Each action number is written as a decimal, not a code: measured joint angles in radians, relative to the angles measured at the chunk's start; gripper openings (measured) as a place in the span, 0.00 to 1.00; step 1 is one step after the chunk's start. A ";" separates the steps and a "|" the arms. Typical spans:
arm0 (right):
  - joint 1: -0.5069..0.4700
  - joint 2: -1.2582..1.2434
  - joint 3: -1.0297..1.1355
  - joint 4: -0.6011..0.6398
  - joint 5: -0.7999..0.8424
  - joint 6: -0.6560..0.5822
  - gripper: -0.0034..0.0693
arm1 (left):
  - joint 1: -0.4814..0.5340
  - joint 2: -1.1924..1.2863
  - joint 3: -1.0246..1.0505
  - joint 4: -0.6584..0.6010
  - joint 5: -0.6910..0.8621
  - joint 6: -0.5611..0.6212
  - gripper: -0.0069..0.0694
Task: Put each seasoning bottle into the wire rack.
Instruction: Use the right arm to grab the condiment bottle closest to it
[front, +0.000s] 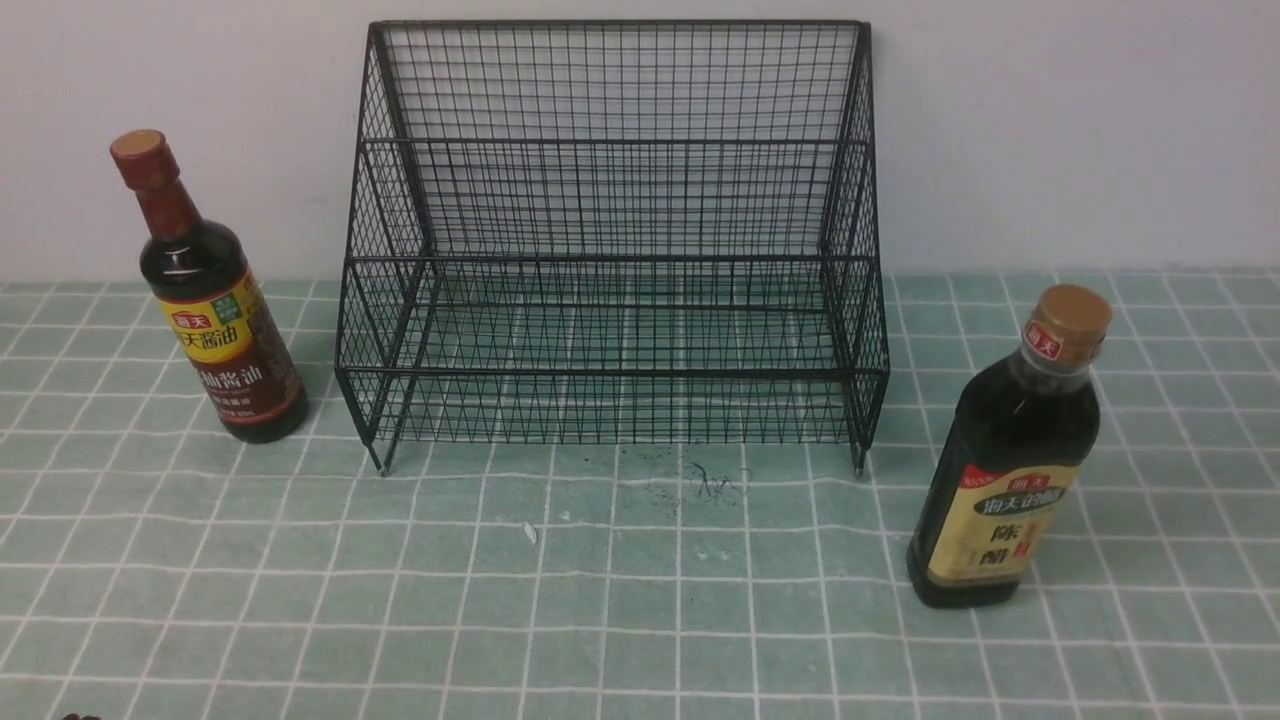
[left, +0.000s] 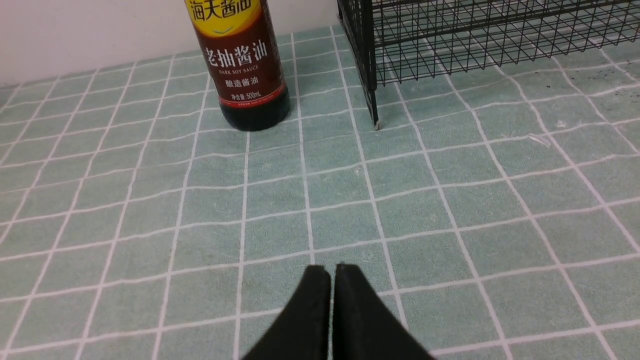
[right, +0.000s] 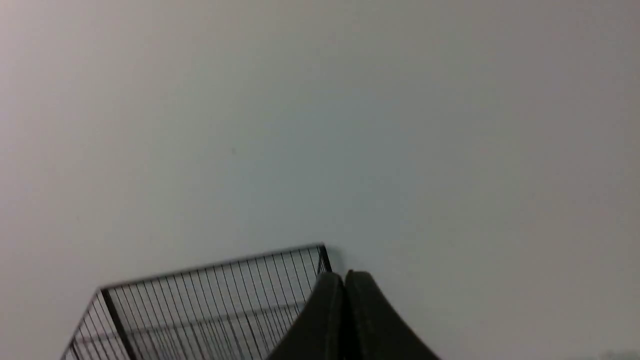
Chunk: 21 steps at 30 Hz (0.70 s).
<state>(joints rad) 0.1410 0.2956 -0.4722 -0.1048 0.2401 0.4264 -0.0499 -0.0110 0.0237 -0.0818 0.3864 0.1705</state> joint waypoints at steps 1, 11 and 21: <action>0.021 0.070 -0.053 -0.002 0.051 -0.018 0.03 | 0.000 0.000 0.000 0.000 0.000 0.000 0.08; 0.180 0.536 -0.240 -0.002 0.054 -0.132 0.13 | 0.000 0.000 0.000 0.000 0.000 0.000 0.08; 0.217 0.742 -0.264 -0.014 -0.087 -0.140 0.62 | 0.000 0.000 0.000 0.000 0.000 0.000 0.08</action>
<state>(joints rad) 0.3582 1.0374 -0.7360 -0.1184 0.1529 0.2862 -0.0499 -0.0110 0.0237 -0.0818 0.3864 0.1705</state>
